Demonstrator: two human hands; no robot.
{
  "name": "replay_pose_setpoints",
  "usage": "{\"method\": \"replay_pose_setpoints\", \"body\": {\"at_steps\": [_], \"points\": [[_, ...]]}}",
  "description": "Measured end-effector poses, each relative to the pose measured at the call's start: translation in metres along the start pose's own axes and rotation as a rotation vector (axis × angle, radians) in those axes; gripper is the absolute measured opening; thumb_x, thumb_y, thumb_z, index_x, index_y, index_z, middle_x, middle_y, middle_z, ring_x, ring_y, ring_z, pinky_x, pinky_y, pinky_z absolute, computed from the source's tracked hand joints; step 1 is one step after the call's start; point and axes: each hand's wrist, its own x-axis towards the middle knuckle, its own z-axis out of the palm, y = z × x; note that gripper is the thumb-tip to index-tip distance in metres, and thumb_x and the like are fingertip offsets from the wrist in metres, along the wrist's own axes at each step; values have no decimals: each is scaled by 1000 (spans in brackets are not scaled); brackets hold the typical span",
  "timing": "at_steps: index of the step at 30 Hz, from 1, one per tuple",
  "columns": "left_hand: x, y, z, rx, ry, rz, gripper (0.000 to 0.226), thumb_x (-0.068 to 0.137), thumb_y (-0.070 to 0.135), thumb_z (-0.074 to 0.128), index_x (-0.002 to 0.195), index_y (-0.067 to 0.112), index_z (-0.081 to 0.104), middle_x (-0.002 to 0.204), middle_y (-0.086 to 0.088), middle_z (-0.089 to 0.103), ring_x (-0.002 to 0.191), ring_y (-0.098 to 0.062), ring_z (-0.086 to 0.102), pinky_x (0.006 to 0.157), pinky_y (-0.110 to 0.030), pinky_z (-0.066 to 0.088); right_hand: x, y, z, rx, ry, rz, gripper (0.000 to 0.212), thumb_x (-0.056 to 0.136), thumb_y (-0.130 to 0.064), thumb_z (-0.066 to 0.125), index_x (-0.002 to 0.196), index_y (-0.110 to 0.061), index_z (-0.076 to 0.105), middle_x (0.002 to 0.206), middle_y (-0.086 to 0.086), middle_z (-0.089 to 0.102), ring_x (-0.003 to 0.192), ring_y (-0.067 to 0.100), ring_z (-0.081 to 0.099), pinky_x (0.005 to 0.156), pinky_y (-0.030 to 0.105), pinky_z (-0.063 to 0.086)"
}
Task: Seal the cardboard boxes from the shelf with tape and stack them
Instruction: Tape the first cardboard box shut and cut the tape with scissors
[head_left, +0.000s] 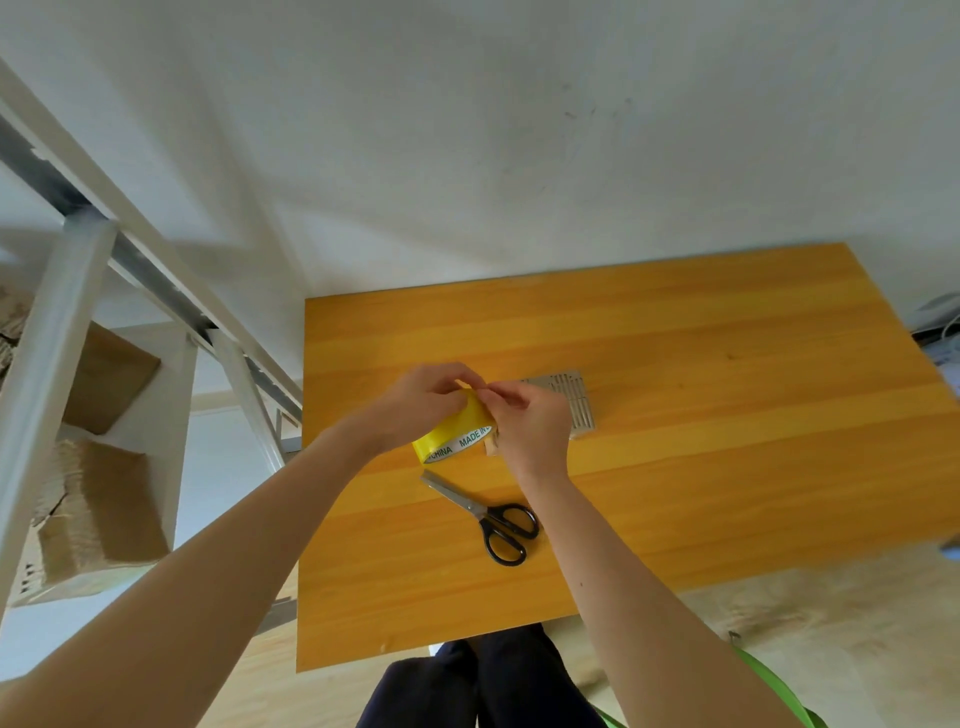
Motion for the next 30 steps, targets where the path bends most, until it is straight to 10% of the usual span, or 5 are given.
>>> {"method": "replay_pose_setpoints", "body": {"at_steps": [4,9,18,23,30], "points": [[9,5,3,95,1,45,53,93,35,57,141,41,36,115,8,58,91,-19,61,74,-32,49,8,3,-14,42,71,44,11,89,-9,68,94,-3,77,83,7,73,79,19,68,75,33,55],[24,5,0,247,-106,25,41,87,39,65,75,0,63,55,5,42,46,-6,33,44,-19,23,19,7,-30,135,79,104,14,87,-8,70,77,-17,74,74,-1,70,74,19,68,70,33,55],[32,-15,-6,440,35,-154,65,73,70,59,65,5,61,52,-6,50,46,-15,42,48,-30,29,25,10,-51,323,43,179,2,86,-9,73,86,-7,74,73,3,68,64,8,64,67,19,54],[25,-24,-8,259,7,-59,53,86,46,63,71,-4,62,57,-5,44,50,-16,35,44,-25,23,31,16,-64,350,42,275,15,84,-5,74,75,-17,71,74,1,70,69,11,67,72,27,60],[24,-41,-9,463,98,-174,73,58,84,49,58,12,49,52,-1,44,46,-15,38,47,-28,27,38,23,-68,341,66,306,11,84,-8,74,77,-16,73,75,-1,70,70,8,66,66,20,56]]}}
